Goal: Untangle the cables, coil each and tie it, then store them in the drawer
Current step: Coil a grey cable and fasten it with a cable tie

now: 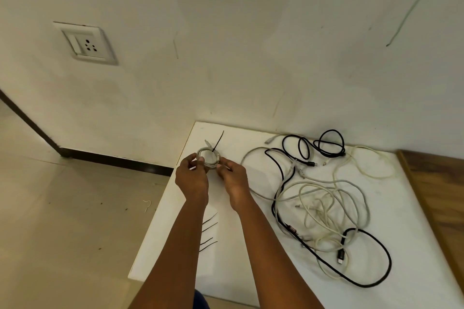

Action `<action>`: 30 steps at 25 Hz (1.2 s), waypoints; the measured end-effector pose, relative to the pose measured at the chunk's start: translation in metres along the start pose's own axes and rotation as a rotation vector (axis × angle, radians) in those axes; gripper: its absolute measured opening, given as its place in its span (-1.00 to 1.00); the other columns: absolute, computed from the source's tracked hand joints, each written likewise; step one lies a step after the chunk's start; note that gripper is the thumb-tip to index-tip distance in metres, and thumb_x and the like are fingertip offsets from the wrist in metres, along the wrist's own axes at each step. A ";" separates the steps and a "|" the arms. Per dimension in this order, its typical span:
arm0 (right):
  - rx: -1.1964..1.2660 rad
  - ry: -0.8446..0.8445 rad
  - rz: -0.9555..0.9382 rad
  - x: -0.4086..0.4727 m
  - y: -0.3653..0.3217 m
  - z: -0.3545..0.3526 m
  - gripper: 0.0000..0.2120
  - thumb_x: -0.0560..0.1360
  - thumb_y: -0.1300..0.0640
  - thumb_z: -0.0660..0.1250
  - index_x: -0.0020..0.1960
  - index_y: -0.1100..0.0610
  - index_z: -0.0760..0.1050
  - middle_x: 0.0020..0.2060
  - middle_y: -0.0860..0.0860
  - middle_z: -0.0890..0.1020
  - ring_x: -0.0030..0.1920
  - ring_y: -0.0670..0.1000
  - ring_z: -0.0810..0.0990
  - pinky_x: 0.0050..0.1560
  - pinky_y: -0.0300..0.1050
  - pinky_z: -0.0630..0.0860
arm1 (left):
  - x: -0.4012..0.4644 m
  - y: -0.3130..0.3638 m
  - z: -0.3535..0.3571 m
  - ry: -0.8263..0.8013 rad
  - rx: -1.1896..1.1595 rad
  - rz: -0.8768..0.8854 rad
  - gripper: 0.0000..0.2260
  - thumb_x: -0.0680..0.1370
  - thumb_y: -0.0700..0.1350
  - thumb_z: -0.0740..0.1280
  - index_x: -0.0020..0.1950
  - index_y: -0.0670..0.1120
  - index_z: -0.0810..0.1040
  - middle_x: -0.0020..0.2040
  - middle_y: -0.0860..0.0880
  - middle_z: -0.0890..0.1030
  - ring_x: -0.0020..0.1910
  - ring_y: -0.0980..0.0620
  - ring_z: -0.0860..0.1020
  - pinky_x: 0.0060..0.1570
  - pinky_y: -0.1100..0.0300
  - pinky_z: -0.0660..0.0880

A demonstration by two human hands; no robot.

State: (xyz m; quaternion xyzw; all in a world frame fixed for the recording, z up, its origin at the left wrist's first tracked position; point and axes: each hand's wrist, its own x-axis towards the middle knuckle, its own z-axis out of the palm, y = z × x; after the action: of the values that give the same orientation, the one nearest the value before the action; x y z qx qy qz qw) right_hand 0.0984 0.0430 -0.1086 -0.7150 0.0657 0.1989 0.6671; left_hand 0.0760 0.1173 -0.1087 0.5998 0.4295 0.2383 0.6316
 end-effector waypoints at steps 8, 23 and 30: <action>-0.264 -0.129 -0.120 0.000 -0.001 -0.009 -0.52 0.55 0.43 0.01 0.39 0.17 0.37 0.47 0.06 0.27 0.48 0.00 0.20 0.43 -0.23 0.08 | -0.005 -0.003 0.002 -0.032 0.123 -0.023 -0.64 0.58 -0.22 0.28 0.37 -0.18 0.40 0.31 -0.12 0.49 0.24 -0.08 0.50 0.17 0.24 0.36; -0.198 0.148 -0.537 -0.111 -0.038 -0.148 -0.70 0.49 0.39 0.15 -0.09 0.12 0.60 -0.17 -0.04 0.66 -0.12 -0.18 0.62 -0.10 -0.39 0.49 | -0.141 0.016 0.018 -0.802 0.165 -0.069 -0.63 0.65 0.05 0.07 0.05 -0.12 0.60 -0.16 -0.09 0.65 -0.26 0.02 0.59 -0.19 0.23 0.48; -0.797 0.243 -0.510 -0.137 -0.013 -0.194 -0.61 0.36 0.50 0.21 -0.03 0.14 0.64 0.02 -0.01 0.58 0.18 -0.05 0.44 0.04 -0.46 0.29 | -0.183 0.010 0.003 -1.075 0.347 0.156 -0.78 0.53 -0.25 0.20 0.05 -0.10 0.61 -0.15 -0.01 0.66 -0.18 0.09 0.58 -0.10 0.28 0.49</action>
State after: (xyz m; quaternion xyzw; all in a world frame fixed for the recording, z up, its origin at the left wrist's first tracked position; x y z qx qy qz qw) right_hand 0.0163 -0.1690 -0.0396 -0.9260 -0.1152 -0.0462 0.3564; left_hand -0.0136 -0.0320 -0.0521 0.7618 0.0349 -0.1285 0.6340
